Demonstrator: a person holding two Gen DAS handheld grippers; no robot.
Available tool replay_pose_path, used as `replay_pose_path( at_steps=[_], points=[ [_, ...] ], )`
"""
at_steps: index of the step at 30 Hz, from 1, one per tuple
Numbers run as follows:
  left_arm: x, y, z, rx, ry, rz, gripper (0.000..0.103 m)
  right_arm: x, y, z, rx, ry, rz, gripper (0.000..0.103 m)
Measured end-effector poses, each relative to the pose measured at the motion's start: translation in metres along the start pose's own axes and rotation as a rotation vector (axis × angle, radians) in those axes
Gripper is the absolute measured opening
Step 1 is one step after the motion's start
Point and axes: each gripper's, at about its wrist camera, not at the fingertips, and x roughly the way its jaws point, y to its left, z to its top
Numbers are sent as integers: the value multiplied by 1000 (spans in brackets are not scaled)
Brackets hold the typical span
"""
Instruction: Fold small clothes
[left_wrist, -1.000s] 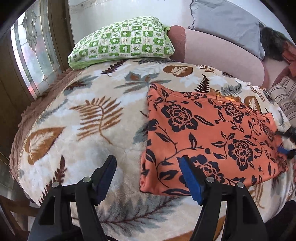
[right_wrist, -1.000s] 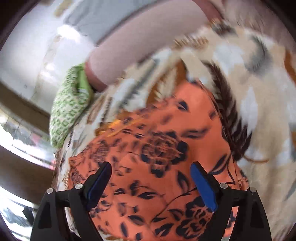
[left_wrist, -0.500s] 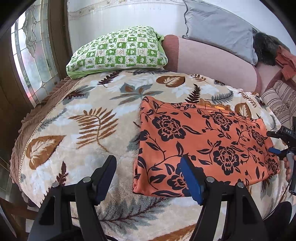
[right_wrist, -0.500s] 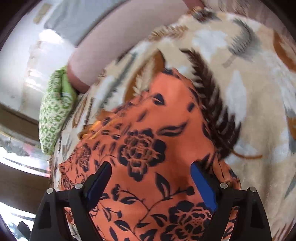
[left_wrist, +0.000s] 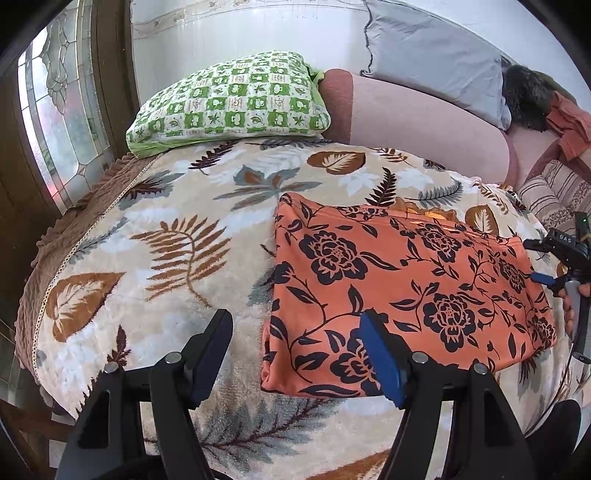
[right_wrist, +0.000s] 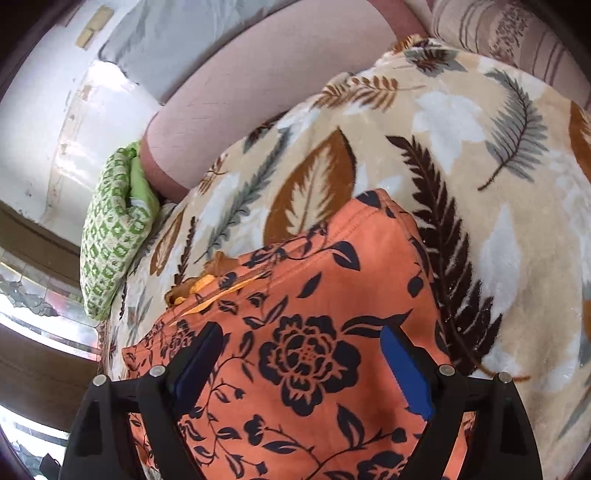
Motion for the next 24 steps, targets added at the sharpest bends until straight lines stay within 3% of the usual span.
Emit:
replay_pose_path(
  at_steps=[7, 11, 12, 14, 16, 21, 24],
  points=[
    [0, -2, 1, 10, -2, -6, 72, 12, -9, 3, 22, 26, -29, 89],
    [1, 2, 2, -5, 0, -7, 72, 1, 4, 8, -19, -17, 17, 89],
    [2, 3, 2, -10, 1, -9, 72, 5, 2, 9, -20, -11, -7, 89],
    [4, 2, 2, -9, 8, -12, 72, 21, -13, 12, 26, 41, -39, 89],
    [3, 1, 1, -1, 2, -13, 72, 21, -19, 12, 60, 34, -18, 89],
    [4, -2, 0, -4, 7, -16, 72, 5, -3, 12, -31, -7, 3, 89],
    [-1, -7, 0, 8, 2, -30, 72, 24, -25, 15, 49, 47, -27, 89]
  ],
)
